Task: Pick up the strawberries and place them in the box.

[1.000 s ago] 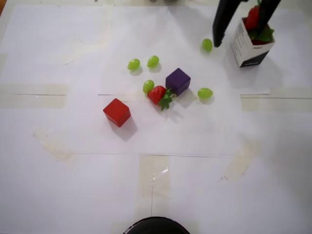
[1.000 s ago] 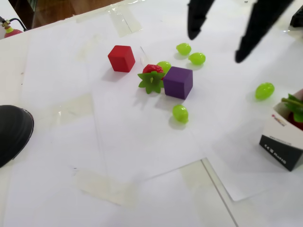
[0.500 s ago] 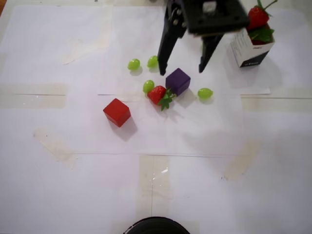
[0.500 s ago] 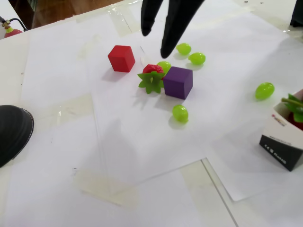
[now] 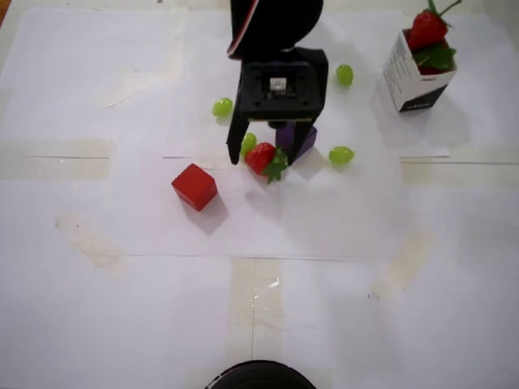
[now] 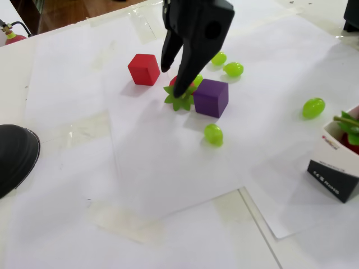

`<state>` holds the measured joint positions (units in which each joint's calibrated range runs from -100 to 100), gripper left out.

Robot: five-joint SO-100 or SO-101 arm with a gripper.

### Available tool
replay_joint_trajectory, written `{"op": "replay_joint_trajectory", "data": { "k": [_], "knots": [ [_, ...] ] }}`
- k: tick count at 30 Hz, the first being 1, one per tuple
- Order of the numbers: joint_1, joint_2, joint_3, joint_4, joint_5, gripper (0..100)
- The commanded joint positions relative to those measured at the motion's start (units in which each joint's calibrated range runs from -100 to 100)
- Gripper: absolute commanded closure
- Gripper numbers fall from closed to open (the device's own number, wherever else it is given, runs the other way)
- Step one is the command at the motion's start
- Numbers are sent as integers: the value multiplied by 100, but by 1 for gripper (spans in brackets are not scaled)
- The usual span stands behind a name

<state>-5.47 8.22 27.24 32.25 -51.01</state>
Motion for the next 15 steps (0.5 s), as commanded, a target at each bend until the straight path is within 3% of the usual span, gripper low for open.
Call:
{"op": "replay_joint_trajectory", "data": {
  "k": [1,15],
  "knots": [
    [-5,46,221,-635,-112,74],
    [-19,115,731,-1028,-230,74]
  ]
}}
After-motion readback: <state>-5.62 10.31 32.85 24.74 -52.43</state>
